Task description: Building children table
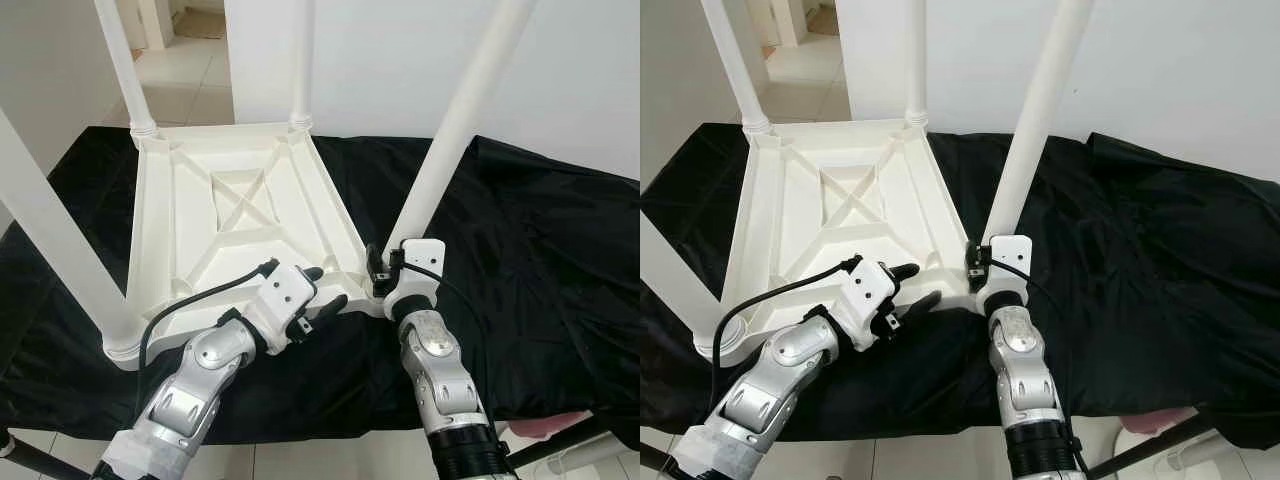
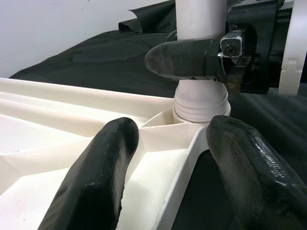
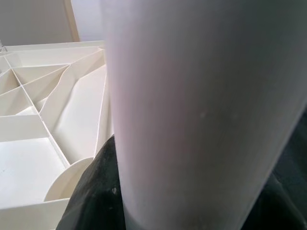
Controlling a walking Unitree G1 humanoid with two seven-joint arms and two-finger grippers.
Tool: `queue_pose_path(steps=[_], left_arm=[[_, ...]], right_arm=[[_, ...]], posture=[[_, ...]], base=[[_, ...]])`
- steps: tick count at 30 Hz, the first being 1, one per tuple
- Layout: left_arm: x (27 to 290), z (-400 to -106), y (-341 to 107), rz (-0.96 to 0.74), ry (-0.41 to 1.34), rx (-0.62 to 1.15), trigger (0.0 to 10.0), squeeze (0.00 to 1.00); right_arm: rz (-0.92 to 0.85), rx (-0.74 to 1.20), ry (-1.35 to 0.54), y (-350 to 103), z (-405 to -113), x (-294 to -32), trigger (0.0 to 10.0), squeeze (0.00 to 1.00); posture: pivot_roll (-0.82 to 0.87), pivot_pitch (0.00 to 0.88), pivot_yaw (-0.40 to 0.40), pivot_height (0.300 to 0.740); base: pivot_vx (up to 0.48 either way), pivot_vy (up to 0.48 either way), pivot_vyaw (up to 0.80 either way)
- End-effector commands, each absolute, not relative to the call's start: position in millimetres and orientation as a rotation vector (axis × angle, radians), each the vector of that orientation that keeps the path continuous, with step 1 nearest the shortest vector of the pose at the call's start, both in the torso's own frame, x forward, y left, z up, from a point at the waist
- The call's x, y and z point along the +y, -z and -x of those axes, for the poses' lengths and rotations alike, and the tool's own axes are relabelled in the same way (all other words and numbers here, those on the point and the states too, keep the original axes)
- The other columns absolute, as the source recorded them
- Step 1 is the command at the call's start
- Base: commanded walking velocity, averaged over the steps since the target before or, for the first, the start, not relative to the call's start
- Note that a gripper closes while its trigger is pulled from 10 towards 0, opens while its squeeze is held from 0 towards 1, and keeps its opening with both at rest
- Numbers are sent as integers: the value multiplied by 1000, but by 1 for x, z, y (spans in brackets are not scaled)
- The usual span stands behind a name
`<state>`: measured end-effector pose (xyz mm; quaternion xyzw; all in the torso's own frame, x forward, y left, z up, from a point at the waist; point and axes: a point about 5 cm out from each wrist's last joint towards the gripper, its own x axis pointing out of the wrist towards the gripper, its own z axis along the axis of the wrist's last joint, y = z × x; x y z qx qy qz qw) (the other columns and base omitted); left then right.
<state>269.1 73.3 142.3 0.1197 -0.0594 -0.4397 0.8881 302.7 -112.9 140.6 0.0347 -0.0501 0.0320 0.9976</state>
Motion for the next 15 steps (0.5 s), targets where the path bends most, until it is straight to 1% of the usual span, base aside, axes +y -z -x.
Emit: queue_pose_path(steps=[1,2,3,10,12,13,14,15], left_arm=[[73,-266,-143,-256,941,-122,10000,0],[73,-266,-143,-256,941,-122,10000,0],[72,-267,-144,-254,940,-124,10000,0],[71,-267,-144,-253,936,-126,10000,0],[71,-267,-143,-252,937,-125,10000,0],[71,-265,-143,-245,946,-121,10000,0],[71,-264,-142,-241,956,-117,10000,0],[71,-264,-142,-241,956,-117,10000,0]], right_arm=[[-101,-95,-57,-142,-298,-116,10000,0],[-101,-95,-57,-142,-298,-116,10000,0],[-101,-97,-70,-142,-296,-123,10000,1000],[-77,-112,-94,-144,-294,-130,10000,1000],[-66,-115,-120,-143,-294,-134,10000,1000],[-71,-116,-160,-143,-294,-137,10000,980],[-78,-120,-198,-142,-294,-140,10000,0],[-78,-120,-198,-142,-294,-140,10000,0]], posture=[[-14,0,-39,740],[-14,0,-39,740],[-13,0,-44,740],[-11,0,-50,740],[-7,0,-55,740],[-6,0,-56,740],[-6,0,-57,740],[-6,0,-57,740]], base=[[0,0,0],[0,0,0],[0,0,0],[0,0,0],[0,0,0],[0,0,0],[0,0,0],[0,0,0]])
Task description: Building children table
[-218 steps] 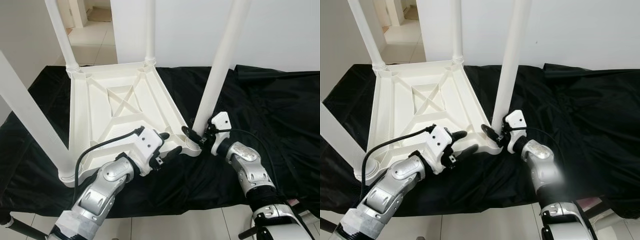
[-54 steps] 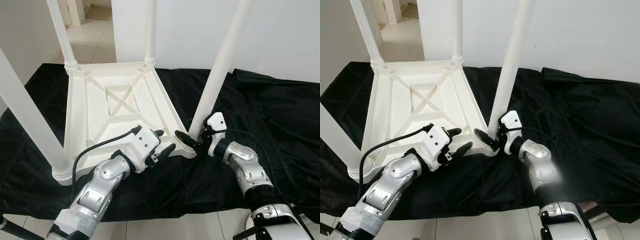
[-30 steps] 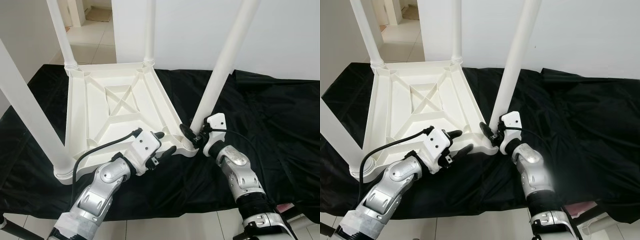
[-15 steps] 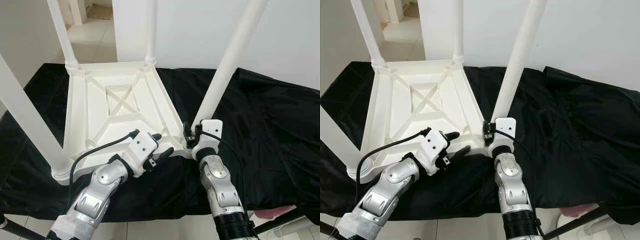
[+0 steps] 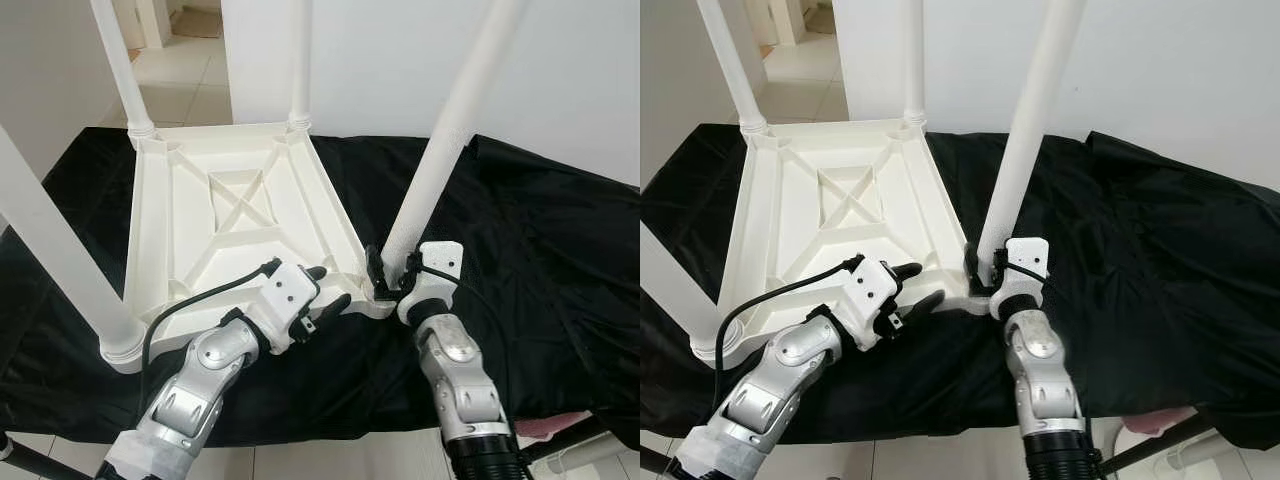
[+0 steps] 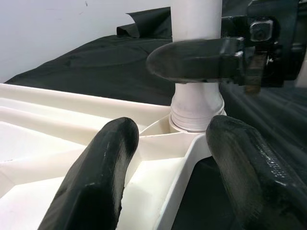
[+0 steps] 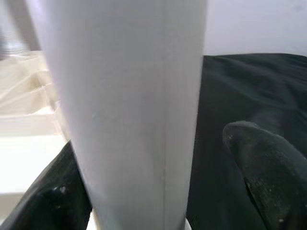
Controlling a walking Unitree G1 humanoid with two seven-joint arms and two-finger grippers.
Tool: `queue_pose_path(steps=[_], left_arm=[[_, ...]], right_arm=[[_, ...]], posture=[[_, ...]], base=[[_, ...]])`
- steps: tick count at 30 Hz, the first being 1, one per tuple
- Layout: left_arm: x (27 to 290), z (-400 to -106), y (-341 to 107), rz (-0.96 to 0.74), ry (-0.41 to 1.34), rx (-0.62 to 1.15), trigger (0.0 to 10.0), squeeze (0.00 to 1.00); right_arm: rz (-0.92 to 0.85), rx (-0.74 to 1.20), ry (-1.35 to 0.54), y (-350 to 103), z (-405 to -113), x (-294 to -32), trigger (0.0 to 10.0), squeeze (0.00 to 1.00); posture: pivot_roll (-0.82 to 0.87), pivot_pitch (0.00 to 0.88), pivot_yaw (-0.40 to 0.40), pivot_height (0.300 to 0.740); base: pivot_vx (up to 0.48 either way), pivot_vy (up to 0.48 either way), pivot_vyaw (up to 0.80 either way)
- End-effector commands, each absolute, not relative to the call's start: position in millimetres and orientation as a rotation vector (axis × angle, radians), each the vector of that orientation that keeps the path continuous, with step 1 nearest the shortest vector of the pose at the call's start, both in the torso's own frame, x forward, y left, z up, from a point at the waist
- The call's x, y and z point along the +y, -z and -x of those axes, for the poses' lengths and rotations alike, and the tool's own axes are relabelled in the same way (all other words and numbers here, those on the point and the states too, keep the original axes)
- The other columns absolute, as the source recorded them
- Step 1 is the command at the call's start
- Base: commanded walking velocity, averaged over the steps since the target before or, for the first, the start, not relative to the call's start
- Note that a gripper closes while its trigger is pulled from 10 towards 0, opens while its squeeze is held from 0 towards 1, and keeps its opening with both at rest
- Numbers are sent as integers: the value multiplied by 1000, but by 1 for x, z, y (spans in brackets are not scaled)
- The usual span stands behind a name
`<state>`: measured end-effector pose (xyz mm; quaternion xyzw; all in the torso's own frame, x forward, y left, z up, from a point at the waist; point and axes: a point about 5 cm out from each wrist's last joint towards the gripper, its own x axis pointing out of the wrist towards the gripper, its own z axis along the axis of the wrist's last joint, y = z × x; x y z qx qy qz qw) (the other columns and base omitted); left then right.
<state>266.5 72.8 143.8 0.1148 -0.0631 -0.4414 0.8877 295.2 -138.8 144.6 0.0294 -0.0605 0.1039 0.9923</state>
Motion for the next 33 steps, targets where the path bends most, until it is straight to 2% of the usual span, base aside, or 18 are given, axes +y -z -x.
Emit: queue_pose_path(steps=[1,4,14,22,23,25,26,30,31,33], left_arm=[[71,-262,-142,-240,969,-116,10000,0],[73,-260,-141,-231,990,-107,10000,0],[75,-261,-143,-209,1011,-90,10000,0],[74,-263,-145,-228,1029,-84,10000,0],[74,-264,-145,-229,1030,-85,10000,0],[73,-264,-146,-230,1030,-86,10000,0],[73,-264,-146,-230,1030,-86,10000,0],[73,-264,-146,-230,1030,-86,10000,0],[73,-263,-146,-231,1030,-85,10000,0],[73,-262,-145,-231,1030,-82,10000,0]], right_arm=[[-76,-123,-234,-142,-293,-143,10000,0],[-6,-122,-418,-141,-294,-150,10000,0],[80,-71,-605,-133,-298,-160,10000,0],[122,-32,-728,-136,-327,-163,9843,0],[124,-32,-744,-137,-330,-162,8000,0],[126,-33,-755,-137,-331,-160,8000,0],[126,-32,-762,-136,-332,-159,6078,0],[118,-25,-782,-134,-333,-158,5725,0],[117,-20,-792,-133,-332,-157,0,0],[112,-17,-801,-130,-331,-157,0,0]], posture=[[-6,0,-57,740],[-8,0,-49,740],[-12,0,-32,740],[-5,0,-16,740],[-4,0,-17,740],[-4,0,-17,740],[2,0,-19,740],[8,0,-23,740],[12,0,-26,740],[14,0,-26,740]], base=[[0,0,0],[0,0,0],[0,0,0],[0,0,0],[0,0,0],[0,0,0],[0,0,0],[0,0,0],[0,0,0],[0,0,0]])
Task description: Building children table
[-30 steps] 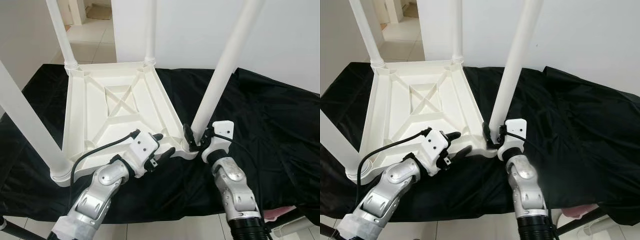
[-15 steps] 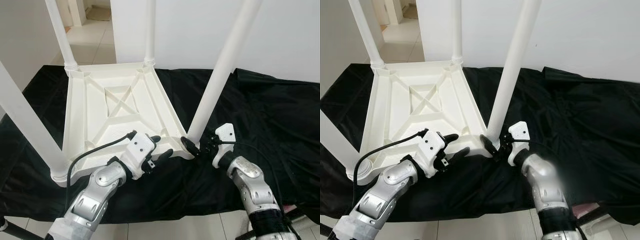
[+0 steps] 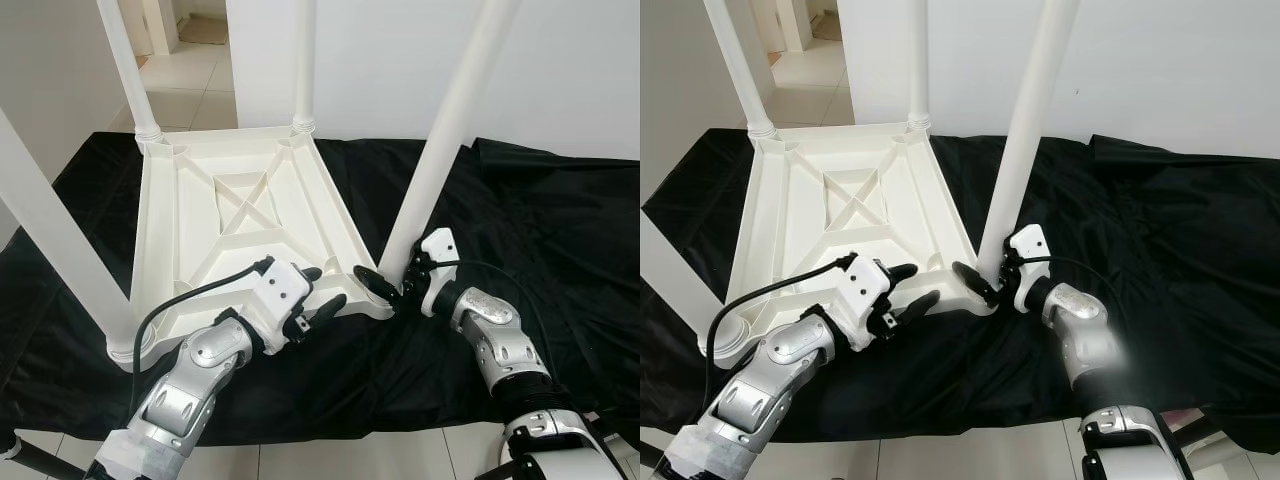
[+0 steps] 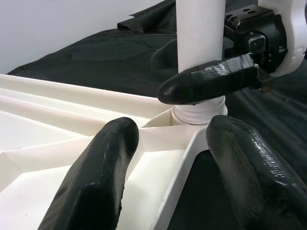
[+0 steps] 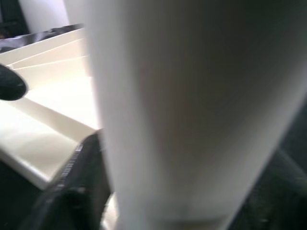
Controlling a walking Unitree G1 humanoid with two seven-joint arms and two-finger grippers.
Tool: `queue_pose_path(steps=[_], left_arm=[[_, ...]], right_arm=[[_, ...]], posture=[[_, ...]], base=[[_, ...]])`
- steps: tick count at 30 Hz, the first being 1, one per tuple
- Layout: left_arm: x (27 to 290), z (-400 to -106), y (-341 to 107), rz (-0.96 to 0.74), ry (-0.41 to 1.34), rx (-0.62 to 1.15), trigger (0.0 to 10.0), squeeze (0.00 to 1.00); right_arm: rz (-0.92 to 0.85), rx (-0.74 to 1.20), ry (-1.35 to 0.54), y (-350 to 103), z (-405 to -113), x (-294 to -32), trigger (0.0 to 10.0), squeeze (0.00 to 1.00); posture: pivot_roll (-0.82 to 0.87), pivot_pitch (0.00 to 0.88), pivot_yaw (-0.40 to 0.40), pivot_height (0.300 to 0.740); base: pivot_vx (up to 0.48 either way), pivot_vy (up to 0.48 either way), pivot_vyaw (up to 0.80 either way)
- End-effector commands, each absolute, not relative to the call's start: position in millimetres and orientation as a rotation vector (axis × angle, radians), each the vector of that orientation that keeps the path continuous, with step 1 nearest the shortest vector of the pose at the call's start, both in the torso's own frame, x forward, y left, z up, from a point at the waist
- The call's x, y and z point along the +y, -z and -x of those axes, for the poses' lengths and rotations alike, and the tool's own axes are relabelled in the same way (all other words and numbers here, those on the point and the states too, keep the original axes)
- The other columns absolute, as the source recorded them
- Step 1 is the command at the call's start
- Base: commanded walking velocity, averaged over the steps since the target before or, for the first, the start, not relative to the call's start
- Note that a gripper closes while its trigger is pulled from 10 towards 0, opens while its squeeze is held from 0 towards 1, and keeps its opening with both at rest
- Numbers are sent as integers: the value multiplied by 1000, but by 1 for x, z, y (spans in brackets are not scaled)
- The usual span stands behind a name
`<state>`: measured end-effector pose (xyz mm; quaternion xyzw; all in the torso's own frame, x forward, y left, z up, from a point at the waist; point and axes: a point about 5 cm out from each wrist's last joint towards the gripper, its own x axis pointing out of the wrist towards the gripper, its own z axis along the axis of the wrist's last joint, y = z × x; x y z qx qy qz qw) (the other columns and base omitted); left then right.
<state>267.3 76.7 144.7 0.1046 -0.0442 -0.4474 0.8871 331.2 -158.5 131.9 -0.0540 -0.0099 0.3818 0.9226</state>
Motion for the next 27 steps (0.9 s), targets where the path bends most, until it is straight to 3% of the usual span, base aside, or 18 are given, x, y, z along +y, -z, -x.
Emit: queue_pose_path(steps=[1,8,9,19,21,27], left_arm=[[73,-261,-145,-233,1031,-79,10000,0],[74,-259,-142,-240,1034,-68,10000,0],[74,-259,-142,-240,1035,-67,10000,0],[75,-259,-143,-246,1048,-63,10000,0],[75,-260,-144,-250,1052,-63,10000,0],[73,-260,-145,-251,1060,-66,10000,0]], right_arm=[[108,-14,-805,-129,-330,-157,0,0],[65,-36,-782,-128,-326,-159,0,0],[61,-42,-775,-128,-325,-160,10000,0],[36,-38,-580,-126,-320,-150,10000,0],[51,-55,-437,-129,-320,-142,10000,0],[-14,-60,-258,-131,-316,-129,10000,0]], posture=[[14,0,-26,740],[9,0,-26,740],[9,0,-26,740],[3,0,-9,740],[0,0,-1,740],[-8,0,2,740]], base=[[0,0,0],[0,0,0],[0,0,0],[0,0,0],[0,0,0],[0,0,0]])
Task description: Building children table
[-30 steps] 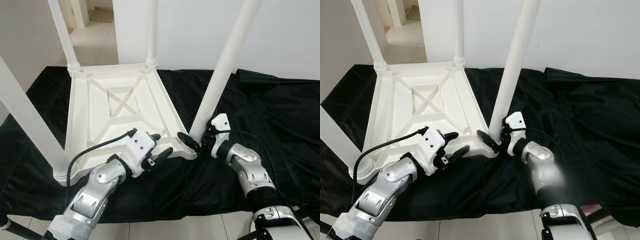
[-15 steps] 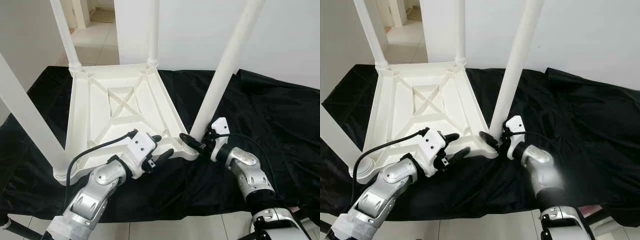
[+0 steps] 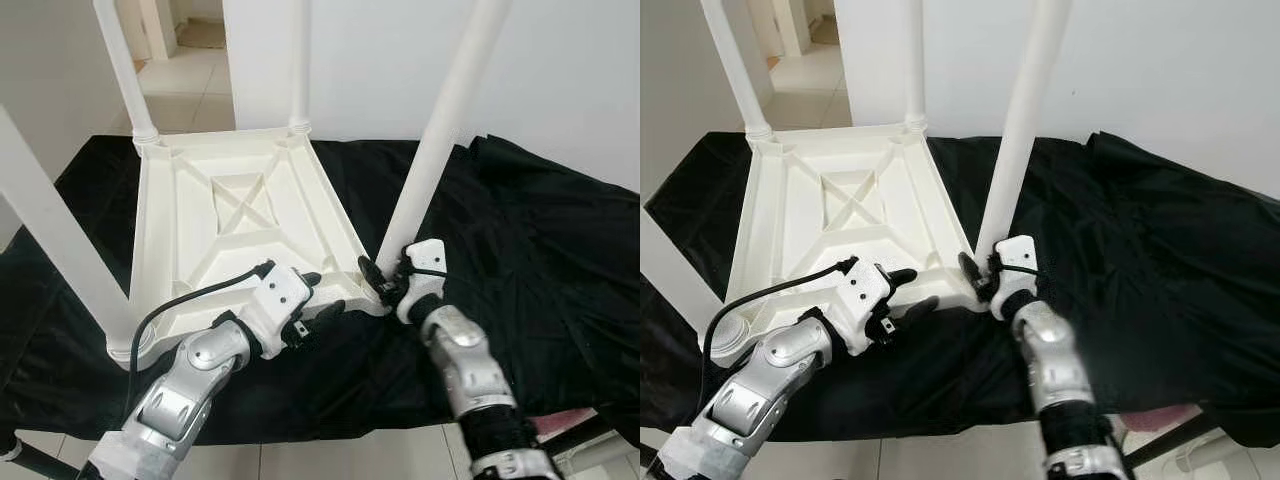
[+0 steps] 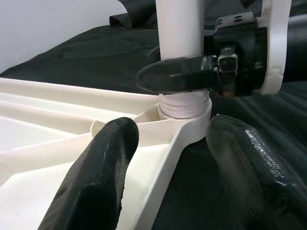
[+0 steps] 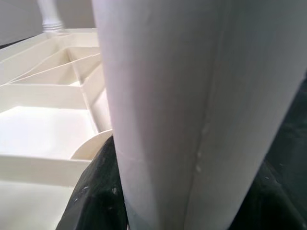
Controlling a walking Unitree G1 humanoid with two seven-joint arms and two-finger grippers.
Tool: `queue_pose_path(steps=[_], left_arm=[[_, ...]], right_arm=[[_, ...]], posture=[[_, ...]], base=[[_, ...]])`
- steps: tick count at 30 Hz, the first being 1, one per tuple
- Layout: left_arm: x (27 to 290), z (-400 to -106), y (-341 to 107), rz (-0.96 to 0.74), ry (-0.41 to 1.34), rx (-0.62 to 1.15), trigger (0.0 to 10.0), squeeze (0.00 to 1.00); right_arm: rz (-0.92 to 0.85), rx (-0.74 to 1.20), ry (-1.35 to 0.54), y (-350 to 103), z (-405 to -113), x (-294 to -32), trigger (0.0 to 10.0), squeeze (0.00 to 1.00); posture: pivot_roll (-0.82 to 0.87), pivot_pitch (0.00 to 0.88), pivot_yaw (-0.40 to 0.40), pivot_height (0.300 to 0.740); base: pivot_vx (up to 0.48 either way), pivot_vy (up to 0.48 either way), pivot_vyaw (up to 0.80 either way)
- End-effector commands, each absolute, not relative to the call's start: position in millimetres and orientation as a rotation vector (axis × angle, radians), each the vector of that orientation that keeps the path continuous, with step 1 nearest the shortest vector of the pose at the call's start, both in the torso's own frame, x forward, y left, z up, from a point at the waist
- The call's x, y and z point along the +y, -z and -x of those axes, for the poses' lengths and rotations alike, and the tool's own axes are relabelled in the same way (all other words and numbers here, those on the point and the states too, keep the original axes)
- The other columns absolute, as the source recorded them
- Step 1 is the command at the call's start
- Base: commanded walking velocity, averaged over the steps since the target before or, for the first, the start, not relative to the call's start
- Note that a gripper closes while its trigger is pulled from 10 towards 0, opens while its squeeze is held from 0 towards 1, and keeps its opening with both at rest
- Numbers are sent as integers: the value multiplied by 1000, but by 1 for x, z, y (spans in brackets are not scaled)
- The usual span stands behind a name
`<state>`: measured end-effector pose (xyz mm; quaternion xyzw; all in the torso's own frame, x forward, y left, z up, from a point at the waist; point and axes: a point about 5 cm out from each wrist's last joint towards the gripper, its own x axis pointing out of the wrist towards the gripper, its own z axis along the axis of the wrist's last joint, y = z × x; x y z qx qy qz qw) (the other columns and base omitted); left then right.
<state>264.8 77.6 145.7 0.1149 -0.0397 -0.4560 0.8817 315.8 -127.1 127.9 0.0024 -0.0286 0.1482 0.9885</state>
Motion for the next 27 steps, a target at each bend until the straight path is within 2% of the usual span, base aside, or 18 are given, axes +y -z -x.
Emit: queue_pose_path(steps=[1,2,9,11,18,19,25,26,27], left_arm=[[73,-260,-145,-252,1065,-66,10000,0],[73,-260,-145,-254,1067,-66,10000,0],[73,-260,-144,-254,1065,-65,10000,0],[72,-259,-144,-250,1060,-67,10000,0],[71,-258,-143,-244,1051,-68,10000,0],[71,-259,-143,-246,1047,-70,10000,0],[72,-260,-145,-239,1016,-86,10000,0],[72,-260,-145,-234,1011,-85,10000,0],[72,-260,-145,-234,1011,-85,10000,0]], right_arm=[[-20,-55,-212,-130,-314,-126,10000,0],[-39,-48,-135,-129,-313,-125,10000,0],[-70,-17,59,-126,-308,-119,10000,0],[-82,-1,30,-125,-308,-106,10000,0],[-76,-52,-57,-134,-307,-98,10000,16],[-90,-54,-77,-135,-307,-96,10000,1000],[-123,-78,-131,-140,-302,-90,10000,1000],[-106,-94,-136,-142,-300,-91,10000,12],[-106,-94,-136,-142,-300,-91,10000,12]], posture=[[-9,0,2,740],[-9,0,-1,740],[-5,0,-8,740],[7,0,-20,740],[10,0,-30,740],[12,0,-36,740],[7,0,-41,740],[6,0,-41,740],[6,0,-41,740]], base=[[0,0,0],[0,0,0],[0,0,0],[0,0,0],[0,0,0],[0,0,0],[0,0,0],[0,0,0],[0,0,0]])
